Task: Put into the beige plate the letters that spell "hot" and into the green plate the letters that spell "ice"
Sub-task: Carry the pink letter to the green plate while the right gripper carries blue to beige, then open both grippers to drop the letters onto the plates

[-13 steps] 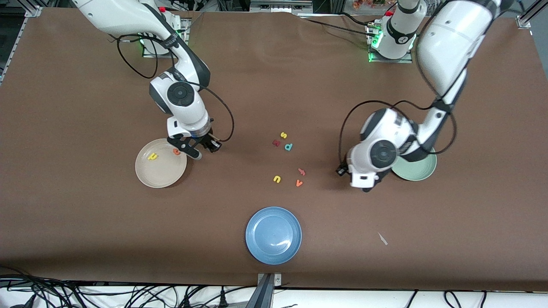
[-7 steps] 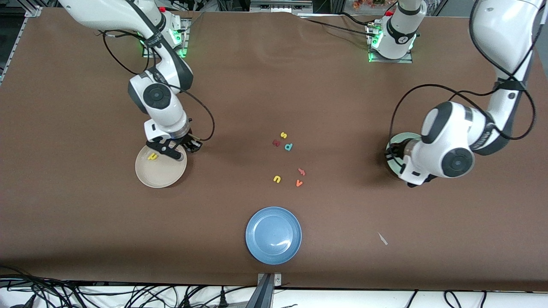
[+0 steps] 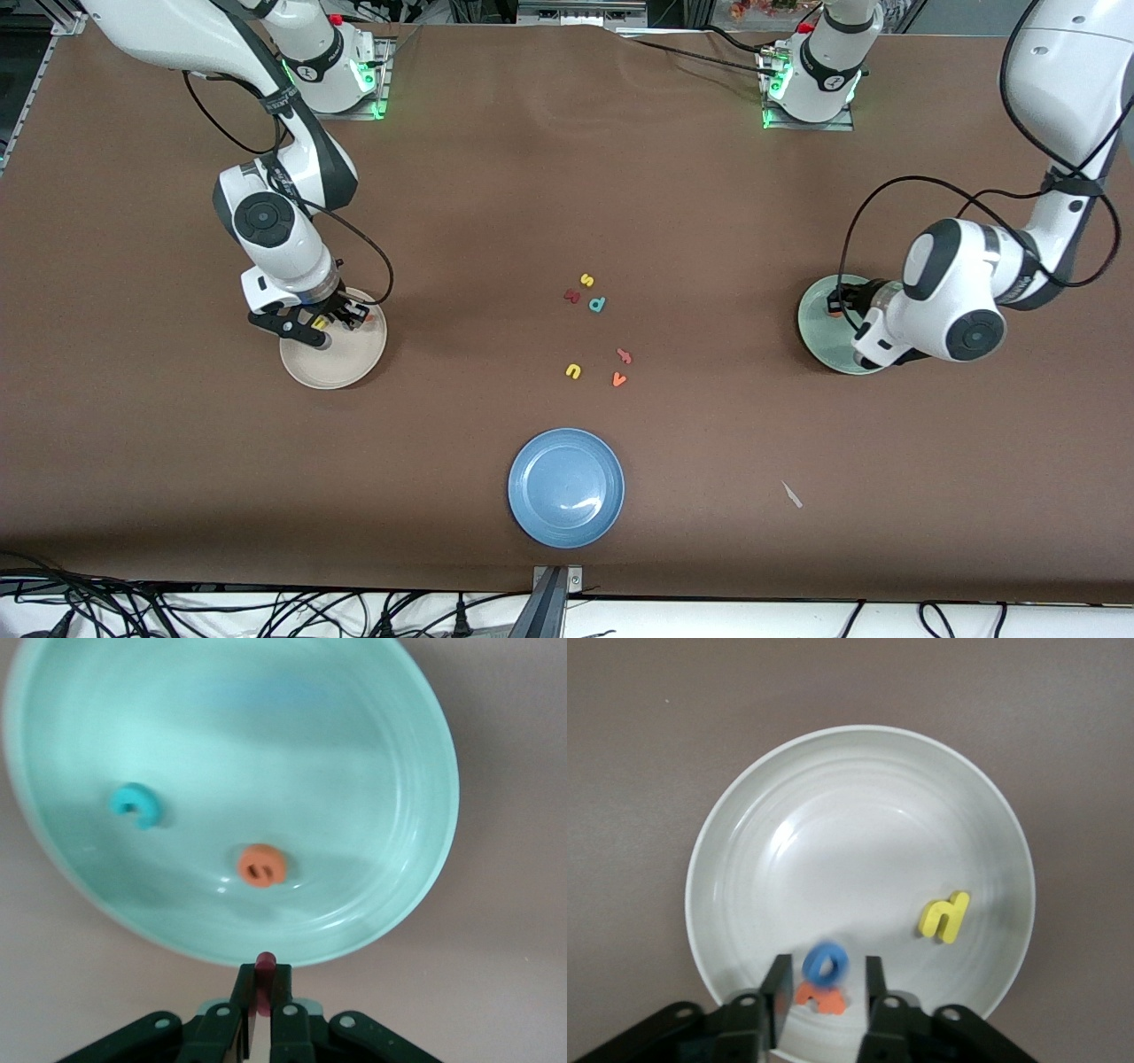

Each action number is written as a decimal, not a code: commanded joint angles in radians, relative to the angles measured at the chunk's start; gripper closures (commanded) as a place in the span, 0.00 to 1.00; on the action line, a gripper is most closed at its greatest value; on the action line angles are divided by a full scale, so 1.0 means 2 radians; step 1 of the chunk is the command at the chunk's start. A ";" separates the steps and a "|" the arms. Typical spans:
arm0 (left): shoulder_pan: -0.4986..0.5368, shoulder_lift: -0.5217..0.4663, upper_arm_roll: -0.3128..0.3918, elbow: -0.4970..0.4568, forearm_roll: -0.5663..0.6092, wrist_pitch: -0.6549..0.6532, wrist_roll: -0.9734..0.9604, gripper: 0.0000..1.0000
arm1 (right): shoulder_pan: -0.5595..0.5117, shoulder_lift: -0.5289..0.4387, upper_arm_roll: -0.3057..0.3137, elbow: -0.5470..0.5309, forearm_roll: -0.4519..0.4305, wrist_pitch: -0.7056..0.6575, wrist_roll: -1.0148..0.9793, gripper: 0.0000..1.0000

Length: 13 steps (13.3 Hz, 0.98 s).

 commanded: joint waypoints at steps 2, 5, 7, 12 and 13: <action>-0.002 -0.008 -0.005 -0.035 0.010 0.037 0.001 0.95 | 0.000 -0.012 -0.007 -0.008 0.008 0.005 -0.011 0.00; 0.001 -0.011 -0.006 -0.031 0.010 0.035 0.001 0.00 | 0.000 -0.018 -0.007 -0.008 0.012 0.001 -0.010 0.00; 0.002 -0.024 -0.007 -0.025 0.007 0.029 0.003 0.00 | 0.000 -0.028 0.000 -0.004 0.016 -0.005 0.007 0.00; -0.002 -0.041 -0.028 0.091 0.003 -0.120 0.009 0.00 | 0.000 -0.059 0.049 0.066 0.081 -0.142 0.013 0.00; -0.001 -0.040 -0.036 0.119 0.003 -0.151 0.010 0.00 | 0.000 -0.068 0.055 0.082 0.096 -0.176 0.011 0.00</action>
